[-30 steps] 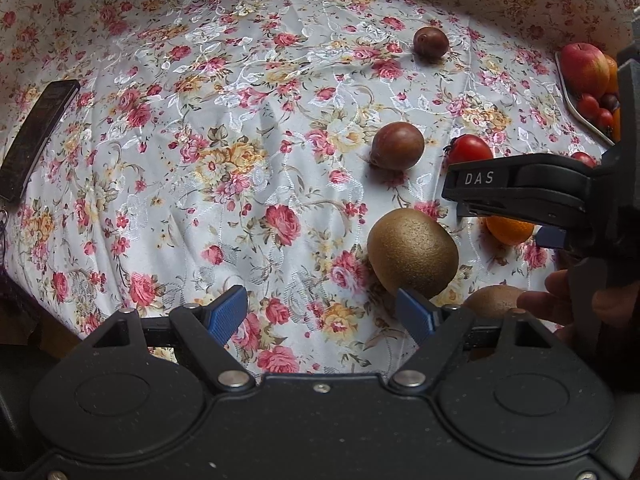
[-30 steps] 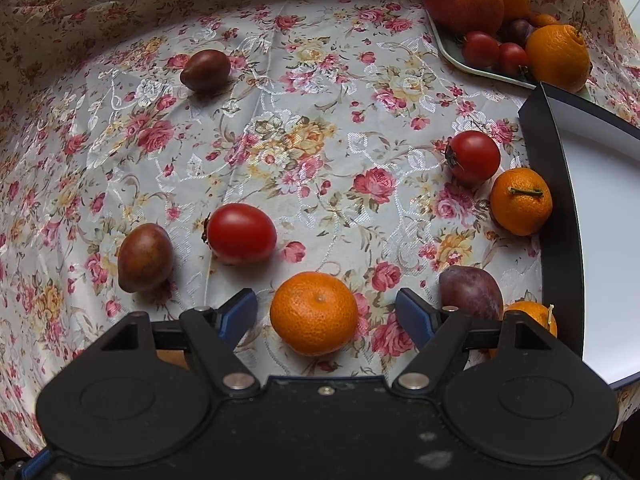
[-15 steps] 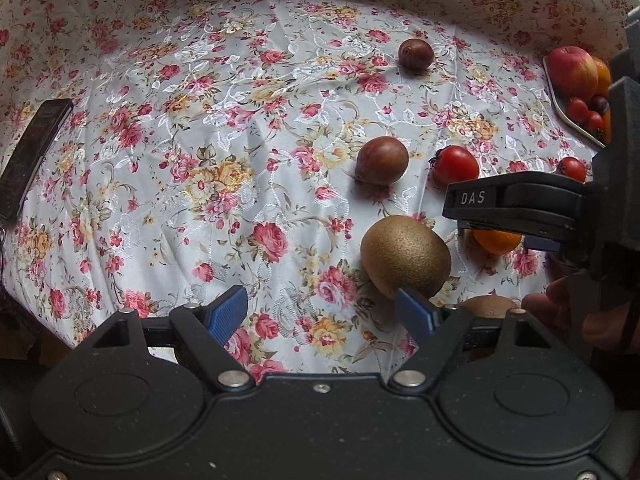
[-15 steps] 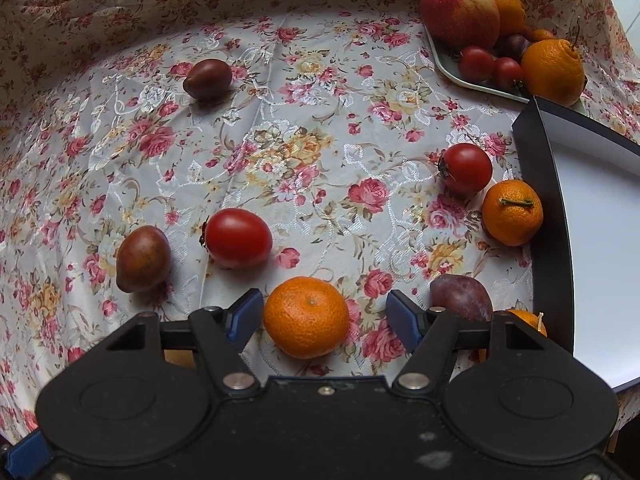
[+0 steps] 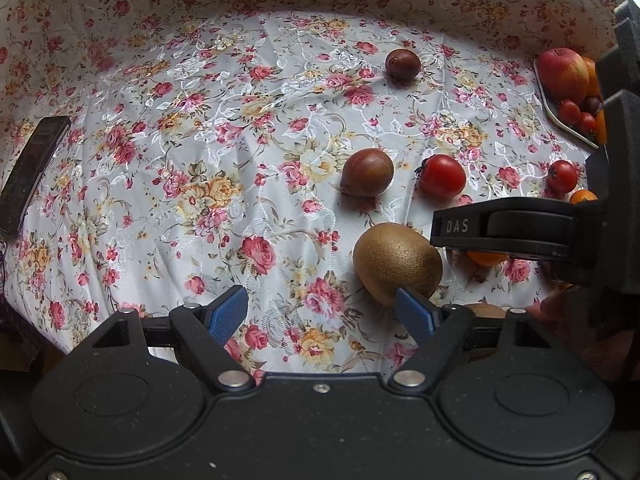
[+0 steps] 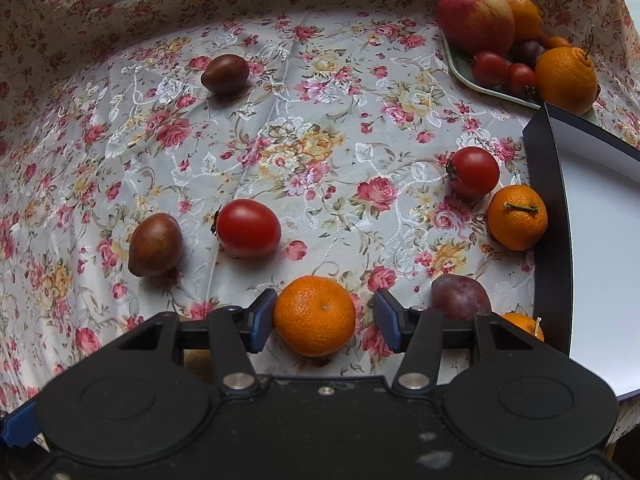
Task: Organize fruits
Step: 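Lower the right tool over the tangerine while the left tool approaches the kiwi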
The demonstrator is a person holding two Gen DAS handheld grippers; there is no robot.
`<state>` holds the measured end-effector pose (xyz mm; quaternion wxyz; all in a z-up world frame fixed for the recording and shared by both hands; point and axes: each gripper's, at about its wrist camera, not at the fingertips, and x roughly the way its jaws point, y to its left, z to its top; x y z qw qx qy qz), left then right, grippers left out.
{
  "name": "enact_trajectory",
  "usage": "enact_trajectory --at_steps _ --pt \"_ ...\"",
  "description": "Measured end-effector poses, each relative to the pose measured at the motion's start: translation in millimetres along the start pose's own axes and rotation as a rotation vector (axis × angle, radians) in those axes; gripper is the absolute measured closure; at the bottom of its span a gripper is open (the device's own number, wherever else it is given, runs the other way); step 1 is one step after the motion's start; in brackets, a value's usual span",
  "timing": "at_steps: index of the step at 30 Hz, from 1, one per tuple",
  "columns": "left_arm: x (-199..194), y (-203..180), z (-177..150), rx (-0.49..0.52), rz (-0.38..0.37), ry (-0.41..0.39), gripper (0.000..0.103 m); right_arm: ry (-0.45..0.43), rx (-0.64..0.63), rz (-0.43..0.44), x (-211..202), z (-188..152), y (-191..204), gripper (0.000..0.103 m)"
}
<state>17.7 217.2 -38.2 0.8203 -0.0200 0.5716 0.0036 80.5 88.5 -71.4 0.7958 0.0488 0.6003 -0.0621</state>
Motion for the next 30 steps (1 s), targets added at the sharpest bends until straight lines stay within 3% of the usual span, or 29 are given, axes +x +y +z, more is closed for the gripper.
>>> enact_trajectory --at_steps 26,28,30 --pt "-1.9 -3.6 1.9 0.02 0.013 -0.031 0.018 -0.01 0.011 -0.018 3.0 -2.2 -0.1 0.04" --pt "-1.9 -2.8 3.1 0.011 0.01 -0.031 0.018 -0.016 0.005 -0.009 1.6 -2.7 -1.4 0.046" --pt "-1.6 -3.1 4.4 0.006 0.004 -0.031 0.018 -0.031 0.016 0.007 -2.8 -3.6 -3.9 0.062"
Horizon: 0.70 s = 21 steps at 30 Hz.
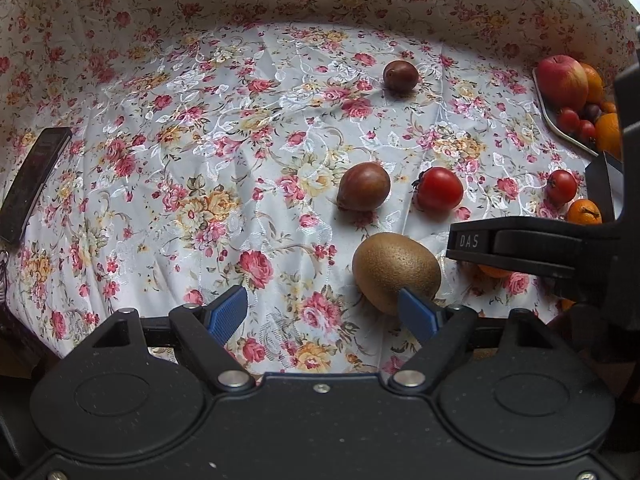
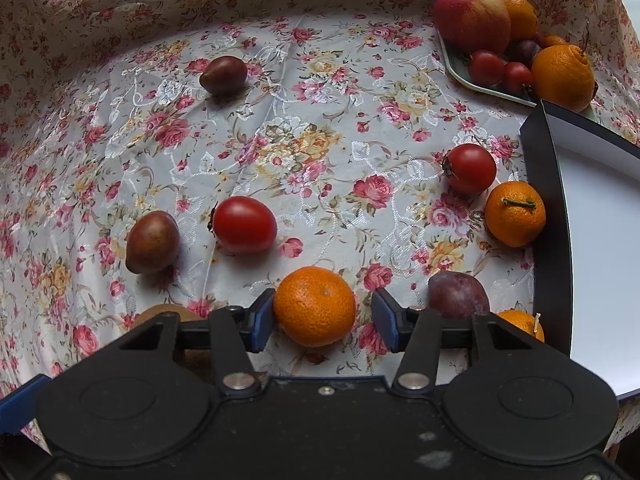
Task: Organize fruits
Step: 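Lower the right tool over the tangerine while the left tool approaches the kiwi, then close the right tool on the tangerine while the left tool grasps the kiwi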
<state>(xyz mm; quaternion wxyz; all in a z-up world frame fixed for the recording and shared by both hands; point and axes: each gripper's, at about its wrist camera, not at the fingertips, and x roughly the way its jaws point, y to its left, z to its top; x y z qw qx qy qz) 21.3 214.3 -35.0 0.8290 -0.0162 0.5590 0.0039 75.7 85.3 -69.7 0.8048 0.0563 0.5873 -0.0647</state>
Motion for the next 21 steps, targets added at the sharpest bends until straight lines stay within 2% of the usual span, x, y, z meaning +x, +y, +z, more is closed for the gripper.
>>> enact_trajectory --at_steps 9,15,21 --pt "2 -11 8 0.008 -0.011 -0.022 0.018 -0.043 0.053 0.01 -22 6 -16 0.062" --pt "7 -25 12 0.047 -0.006 -0.035 0.013 -0.056 0.068 0.025 -34 9 -27 0.062" --pt "22 -40 14 0.082 0.022 0.002 0.013 -0.063 0.075 0.048 -44 7 -38 0.062"
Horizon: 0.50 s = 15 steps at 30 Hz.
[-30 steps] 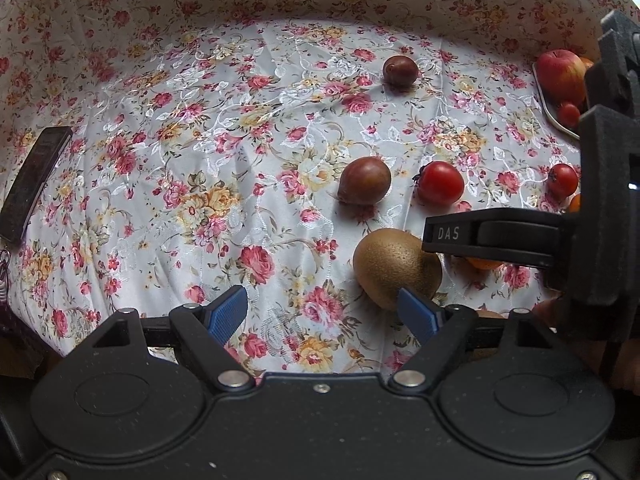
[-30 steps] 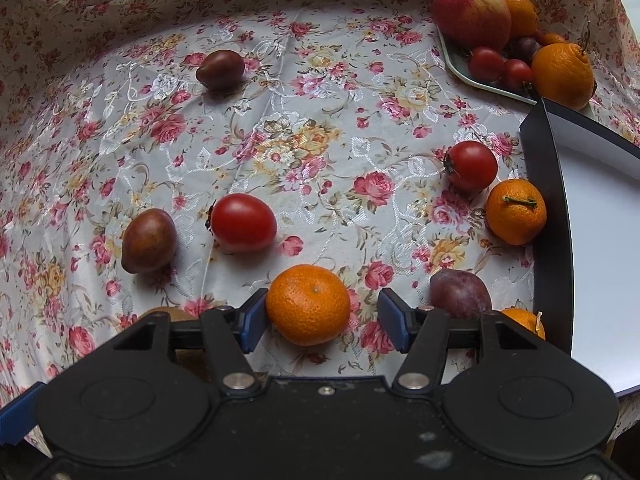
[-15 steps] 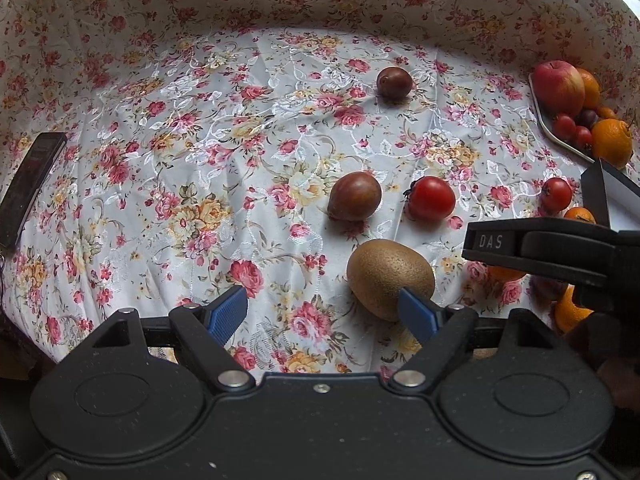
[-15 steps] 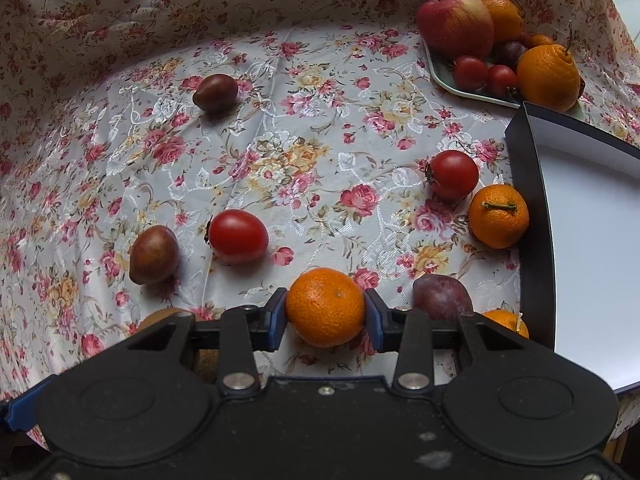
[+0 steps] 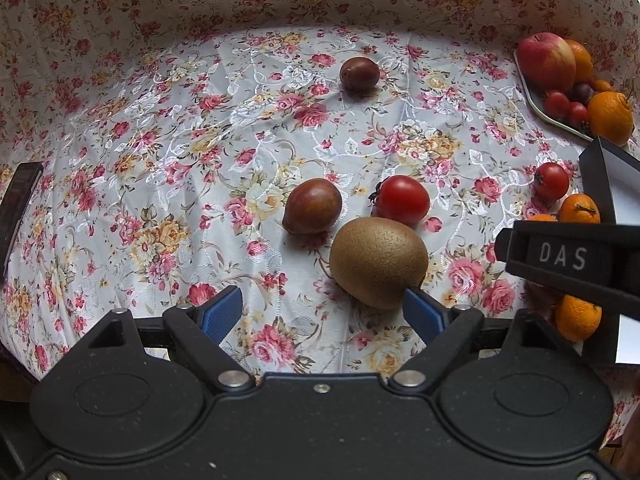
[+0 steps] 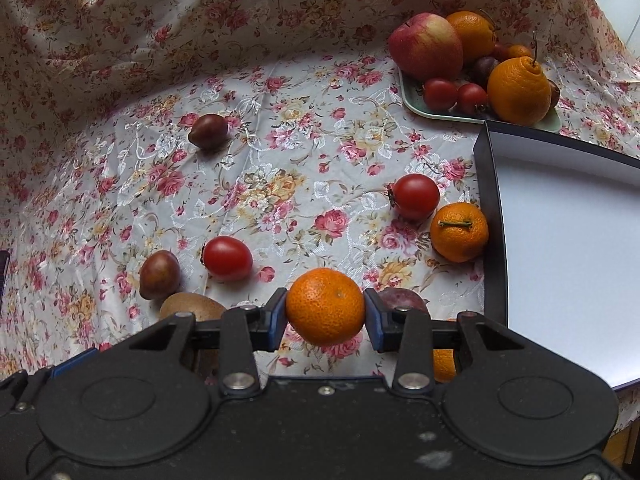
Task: Organize fruits
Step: 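Close the right tool on the tangerine while the left tool grasps the kiwi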
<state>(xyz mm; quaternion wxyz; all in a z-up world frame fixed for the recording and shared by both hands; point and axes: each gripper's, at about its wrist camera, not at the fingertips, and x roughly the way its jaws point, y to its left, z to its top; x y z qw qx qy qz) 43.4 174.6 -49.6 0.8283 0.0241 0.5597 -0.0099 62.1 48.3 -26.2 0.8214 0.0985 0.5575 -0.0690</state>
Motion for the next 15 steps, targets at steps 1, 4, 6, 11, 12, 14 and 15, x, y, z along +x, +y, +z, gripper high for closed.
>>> enact_trajectory --at_steps 1,4,6,11,12,14,15 --pt "2 -2 0 0.005 -0.004 -0.002 0.013 -0.003 0.003 0.004 -3 0 -2 0.062" --pt "0 -7 2 0.008 0.005 -0.031 0.013 -0.016 0.009 0.008 -10 -1 -9 0.062" --pt "-3 -10 4 0.008 0.022 -0.059 0.014 -0.021 0.02 0.009 -14 -1 -15 0.062" --pt "-7 -14 13 -0.006 0.042 -0.108 0.015 -0.04 0.037 0.02 -24 -1 -26 0.062" --pt "-6 -14 15 -0.019 0.041 -0.108 0.015 -0.043 0.037 0.021 -26 -1 -27 0.062" --pt "-3 -13 19 -0.038 0.032 -0.105 0.015 -0.052 0.046 0.023 -30 -1 -31 0.061" --pt "-2 -13 20 -0.044 0.024 -0.105 0.014 -0.05 0.047 0.022 -31 -1 -33 0.061"
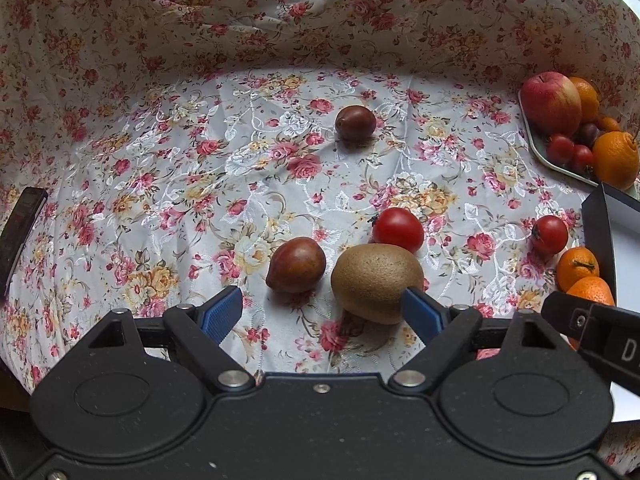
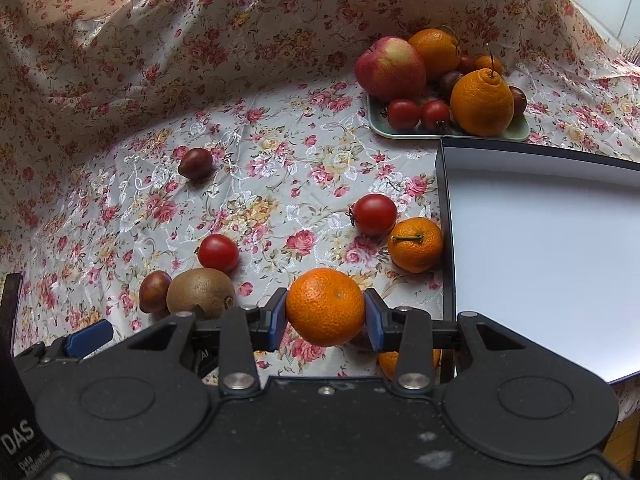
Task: Organize fruits
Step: 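Close the right tool on the tangerine while the left tool grasps the kiwi, then carry the kiwi and tangerine in both tools over the white box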
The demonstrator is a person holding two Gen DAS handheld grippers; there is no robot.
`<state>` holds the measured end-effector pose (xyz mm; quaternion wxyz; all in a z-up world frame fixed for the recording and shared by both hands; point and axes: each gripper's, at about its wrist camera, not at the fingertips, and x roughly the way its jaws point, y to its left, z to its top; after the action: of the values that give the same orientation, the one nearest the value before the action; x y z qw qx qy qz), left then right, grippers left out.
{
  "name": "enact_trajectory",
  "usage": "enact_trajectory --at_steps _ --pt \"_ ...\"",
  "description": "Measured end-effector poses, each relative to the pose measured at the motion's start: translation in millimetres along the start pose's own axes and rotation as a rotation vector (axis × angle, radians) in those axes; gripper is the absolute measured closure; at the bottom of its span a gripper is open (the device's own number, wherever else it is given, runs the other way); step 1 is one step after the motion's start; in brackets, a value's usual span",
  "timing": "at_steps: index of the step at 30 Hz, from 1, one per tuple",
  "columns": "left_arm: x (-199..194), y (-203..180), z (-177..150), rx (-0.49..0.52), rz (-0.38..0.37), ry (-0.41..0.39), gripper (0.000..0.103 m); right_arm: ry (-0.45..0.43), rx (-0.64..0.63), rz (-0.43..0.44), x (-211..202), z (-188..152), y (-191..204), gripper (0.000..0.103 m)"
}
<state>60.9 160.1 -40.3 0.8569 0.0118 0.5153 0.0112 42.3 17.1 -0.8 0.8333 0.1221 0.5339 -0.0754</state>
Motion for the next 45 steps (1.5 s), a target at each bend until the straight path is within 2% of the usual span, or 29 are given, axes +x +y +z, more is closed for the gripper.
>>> enact_trajectory --at_steps 10,17,18,21,31,36,39,45 --pt "13 -23 6 0.031 0.027 0.01 0.015 -0.047 0.032 0.012 -15 2 -17 0.061" --pt "32 -26 5 0.029 0.039 0.083 0.018 -0.083 0.036 0.025 -23 2 -26 0.061" --pt "34 -25 5 0.013 0.03 0.098 0.021 -0.085 0.042 0.028 -25 2 -28 0.061" --pt "38 -24 5 -0.012 -0.038 0.143 0.042 -0.089 0.067 0.034 -29 2 -36 0.061" --pt "29 -31 7 -0.041 -0.017 0.17 0.043 -0.102 0.164 0.043 -43 1 -76 0.061" --pt "9 -40 11 -0.024 -0.02 0.128 0.043 -0.121 0.194 0.024 -50 -1 -96 0.061" --pt "-10 -50 15 0.005 -0.036 0.075 0.043 -0.126 0.213 0.001 -52 -2 -107 0.061" --pt "-41 -85 12 0.143 -0.095 0.012 0.043 -0.14 0.239 -0.015 -57 -3 -122 0.061"
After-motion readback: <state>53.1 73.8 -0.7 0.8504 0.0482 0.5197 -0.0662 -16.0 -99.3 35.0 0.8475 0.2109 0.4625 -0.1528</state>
